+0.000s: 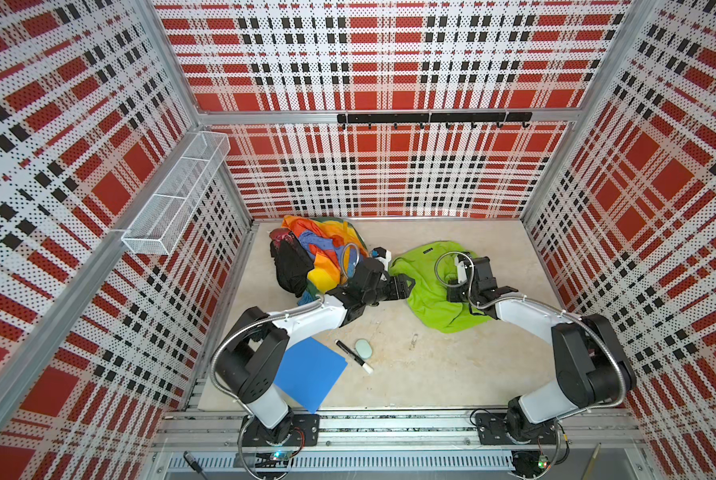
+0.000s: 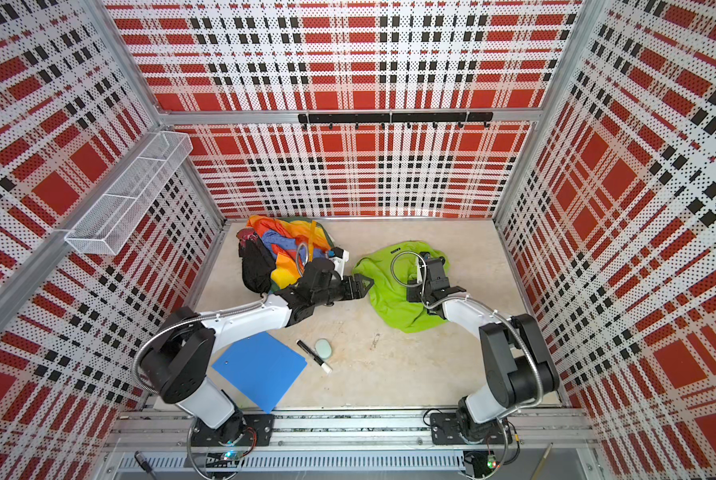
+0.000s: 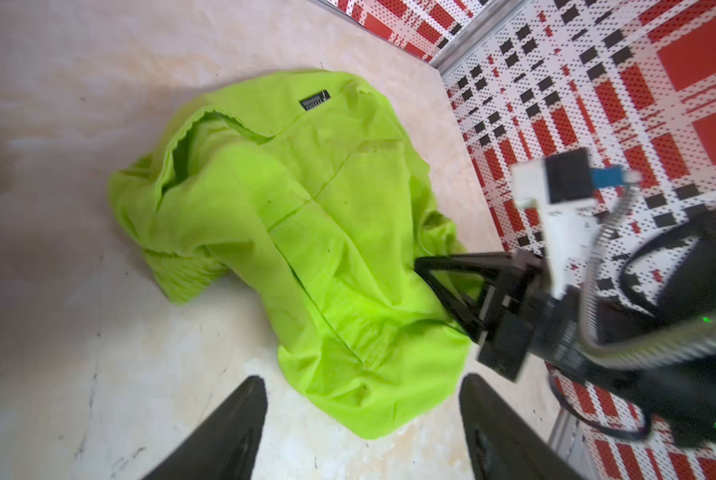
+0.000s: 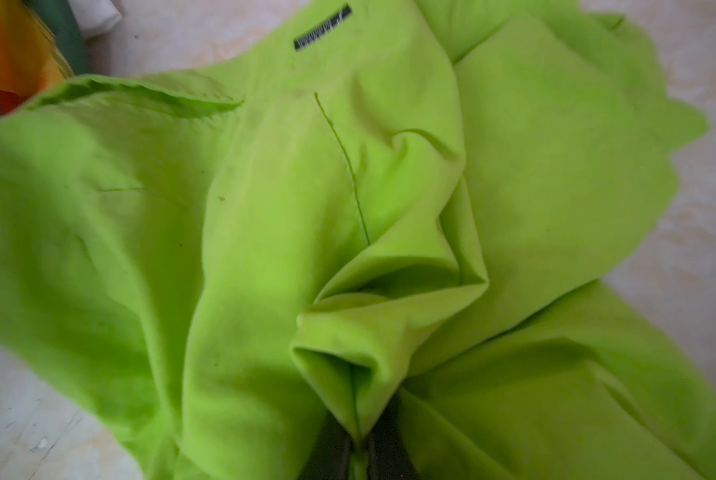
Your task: Pick out a specific cloth from the pile
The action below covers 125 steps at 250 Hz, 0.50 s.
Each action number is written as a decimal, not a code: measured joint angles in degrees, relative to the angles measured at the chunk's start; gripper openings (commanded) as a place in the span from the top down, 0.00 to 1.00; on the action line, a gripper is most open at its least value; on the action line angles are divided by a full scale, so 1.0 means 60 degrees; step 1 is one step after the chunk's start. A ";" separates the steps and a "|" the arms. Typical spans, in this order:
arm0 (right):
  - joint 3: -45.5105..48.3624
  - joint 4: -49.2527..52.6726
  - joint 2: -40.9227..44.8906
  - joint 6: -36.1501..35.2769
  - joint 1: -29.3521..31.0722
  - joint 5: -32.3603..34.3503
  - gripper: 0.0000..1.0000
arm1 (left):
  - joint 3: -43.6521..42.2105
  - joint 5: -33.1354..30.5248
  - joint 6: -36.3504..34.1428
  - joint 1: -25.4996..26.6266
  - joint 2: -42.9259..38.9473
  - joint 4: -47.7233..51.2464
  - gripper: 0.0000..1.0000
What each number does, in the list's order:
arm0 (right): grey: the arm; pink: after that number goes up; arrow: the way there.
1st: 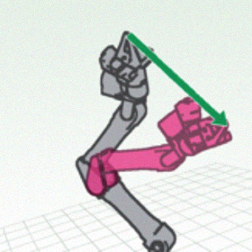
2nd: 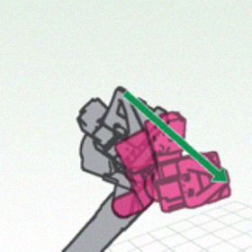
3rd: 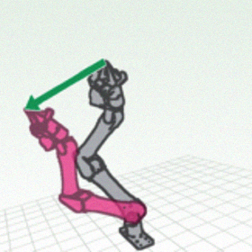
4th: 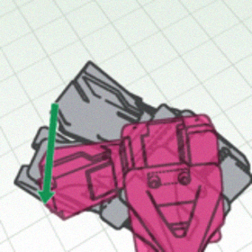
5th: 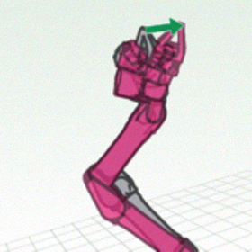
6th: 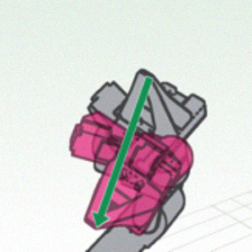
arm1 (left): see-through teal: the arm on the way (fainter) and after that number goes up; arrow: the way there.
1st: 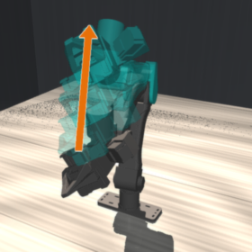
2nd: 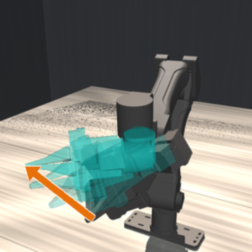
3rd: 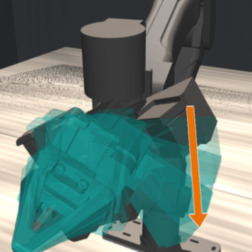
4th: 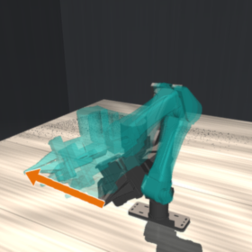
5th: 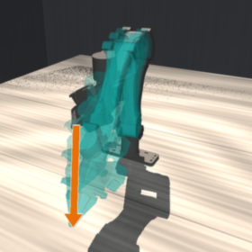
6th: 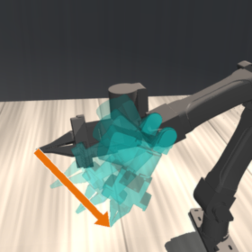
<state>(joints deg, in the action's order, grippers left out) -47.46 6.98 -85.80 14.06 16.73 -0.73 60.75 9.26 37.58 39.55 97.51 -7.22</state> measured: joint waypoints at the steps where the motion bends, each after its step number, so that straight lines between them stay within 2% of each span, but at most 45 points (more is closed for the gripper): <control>1: 0.0000 0.0011 0.0033 0.0004 -0.0004 0.0000 0.93 | 0.0040 -0.0011 -0.0007 0.0000 0.0029 0.0025 0.23; 42: -0.0015 0.0372 0.1060 -0.0007 -0.0506 -0.0098 0.93 | 0.1639 -0.0637 -0.0492 -0.0044 0.1523 0.0718 0.20; 63: -0.0015 0.0470 0.1016 -0.0007 -0.0958 -0.0229 0.93 | 0.2131 -0.0889 -0.0597 -0.0109 0.2106 0.1100 0.14; 84: 0.0011 0.0623 0.0721 -0.0007 -0.1249 -0.0244 0.93 | 0.2546 -0.1086 -0.0714 -0.0208 0.2616 0.1490 0.11; 101: 0.0066 0.0659 0.0386 -0.0011 -0.1308 -0.0229 0.93 | 0.2779 -0.1118 -0.0758 -0.0284 0.2940 0.1679 0.12; 125: 0.0208 0.0590 -0.0193 -0.0018 -0.1326 -0.0186 0.93 | 0.2980 -0.0943 -0.0769 -0.0353 0.3333 0.1730 0.19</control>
<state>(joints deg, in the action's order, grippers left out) -46.22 10.52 -86.96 13.96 8.78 -1.85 78.63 3.60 32.97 37.43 117.51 3.16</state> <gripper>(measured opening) 0.069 0.851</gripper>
